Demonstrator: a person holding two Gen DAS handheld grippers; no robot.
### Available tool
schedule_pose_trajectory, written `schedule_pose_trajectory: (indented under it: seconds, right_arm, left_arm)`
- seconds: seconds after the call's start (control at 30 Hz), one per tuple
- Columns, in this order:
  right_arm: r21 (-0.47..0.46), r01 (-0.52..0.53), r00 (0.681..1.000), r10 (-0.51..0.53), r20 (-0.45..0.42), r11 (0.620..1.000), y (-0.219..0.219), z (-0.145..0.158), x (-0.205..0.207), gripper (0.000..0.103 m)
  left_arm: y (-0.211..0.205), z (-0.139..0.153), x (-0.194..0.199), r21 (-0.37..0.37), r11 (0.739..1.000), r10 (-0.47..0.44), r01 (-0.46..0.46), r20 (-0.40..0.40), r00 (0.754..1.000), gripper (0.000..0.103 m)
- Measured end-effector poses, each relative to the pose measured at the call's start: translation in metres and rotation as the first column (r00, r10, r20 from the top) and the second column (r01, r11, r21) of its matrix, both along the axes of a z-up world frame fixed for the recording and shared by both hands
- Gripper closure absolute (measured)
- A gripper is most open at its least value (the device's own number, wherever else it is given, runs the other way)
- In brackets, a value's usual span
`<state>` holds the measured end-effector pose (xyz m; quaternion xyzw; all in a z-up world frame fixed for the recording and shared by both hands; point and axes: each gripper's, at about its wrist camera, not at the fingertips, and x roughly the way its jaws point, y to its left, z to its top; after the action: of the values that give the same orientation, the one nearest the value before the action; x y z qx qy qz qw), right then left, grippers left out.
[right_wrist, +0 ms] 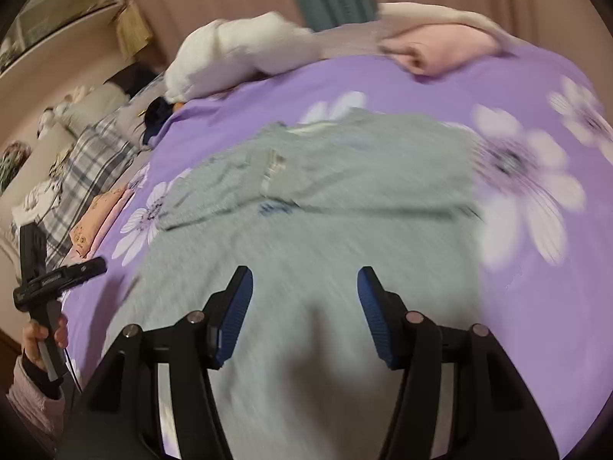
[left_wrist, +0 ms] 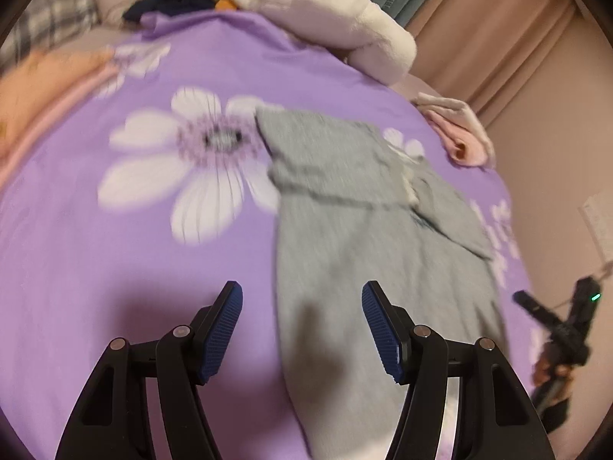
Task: Fold small clothes
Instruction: 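Grasp the ribbed sweatshirt hem with both tools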
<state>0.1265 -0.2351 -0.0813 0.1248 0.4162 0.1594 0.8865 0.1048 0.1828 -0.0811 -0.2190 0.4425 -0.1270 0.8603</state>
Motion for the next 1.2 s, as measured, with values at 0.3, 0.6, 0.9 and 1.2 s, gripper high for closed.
schedule_pose_trajectory:
  seconds: [0.3,0.6,0.9,1.2]
  right_arm:
    - [0.1,0.194,0.979,-0.186,-0.085,0.976,-0.083,-0.03,-0.073,0.039]
    - [0.217,0.175,0.976,-0.14,-0.165,0.96,-0.086,-0.061,-0.091,0.039]
    - [0.286,0.123,0.985,-0.082,-0.154,0.95,-0.065,-0.066,-0.09,0.036]
    - [0.296,0.11,0.984,-0.063,-0.165,0.949,-0.059,-0.069,-0.066,0.036]
  left_arm:
    - [-0.025,-0.028,-0.031,-0.152,0.988,-0.006,-0.006,-0.082,0.997,0.04]
    - [-0.022,-0.041,-0.051,-0.211,0.977,-0.007,-0.015,-0.1,0.995,0.04]
    - [-0.025,-0.045,-0.058,-0.273,0.962,-0.03,0.006,-0.081,0.996,0.039]
    - [-0.035,-0.046,-0.034,-0.316,0.949,-0.039,0.01,-0.086,0.996,0.039]
